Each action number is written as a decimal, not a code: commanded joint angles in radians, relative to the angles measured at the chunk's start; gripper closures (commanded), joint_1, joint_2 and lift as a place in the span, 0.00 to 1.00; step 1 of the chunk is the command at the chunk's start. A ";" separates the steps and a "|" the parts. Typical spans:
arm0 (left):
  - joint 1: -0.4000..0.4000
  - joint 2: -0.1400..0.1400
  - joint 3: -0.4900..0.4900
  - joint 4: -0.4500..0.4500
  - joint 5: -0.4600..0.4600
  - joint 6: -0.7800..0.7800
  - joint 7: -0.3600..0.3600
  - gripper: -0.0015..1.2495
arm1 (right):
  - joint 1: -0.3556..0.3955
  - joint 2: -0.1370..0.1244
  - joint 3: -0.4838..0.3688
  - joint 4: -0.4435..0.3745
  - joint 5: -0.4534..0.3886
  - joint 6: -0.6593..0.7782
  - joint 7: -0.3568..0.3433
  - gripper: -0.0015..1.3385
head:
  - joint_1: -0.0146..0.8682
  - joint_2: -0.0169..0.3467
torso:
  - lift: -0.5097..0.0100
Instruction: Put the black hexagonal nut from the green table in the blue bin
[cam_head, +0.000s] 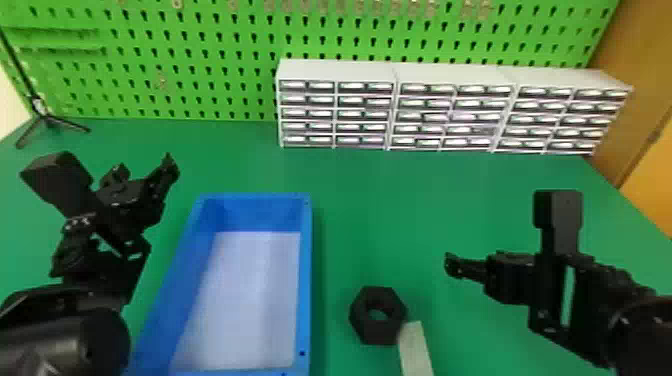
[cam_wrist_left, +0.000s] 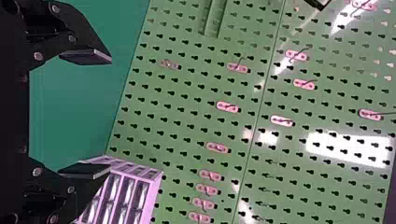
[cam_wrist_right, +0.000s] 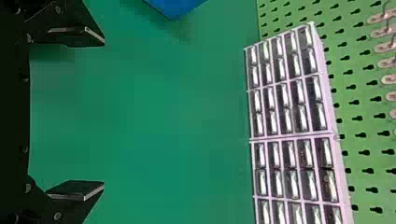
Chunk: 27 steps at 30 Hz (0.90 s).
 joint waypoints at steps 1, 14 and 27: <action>0.004 0.000 0.005 -0.003 -0.001 0.000 0.000 0.35 | -0.005 -0.009 0.001 -0.057 0.004 0.118 0.000 0.15 | 0.80 0.07 | 0.79; 0.014 0.000 0.018 -0.014 -0.005 0.000 0.000 0.35 | -0.059 -0.046 0.054 -0.107 -0.011 0.346 0.000 0.15 | 0.80 0.07 | 0.79; 0.014 0.000 0.022 -0.017 -0.012 0.002 0.000 0.35 | -0.126 -0.095 0.108 -0.110 -0.065 0.401 0.000 0.15 | 0.80 0.07 | 0.79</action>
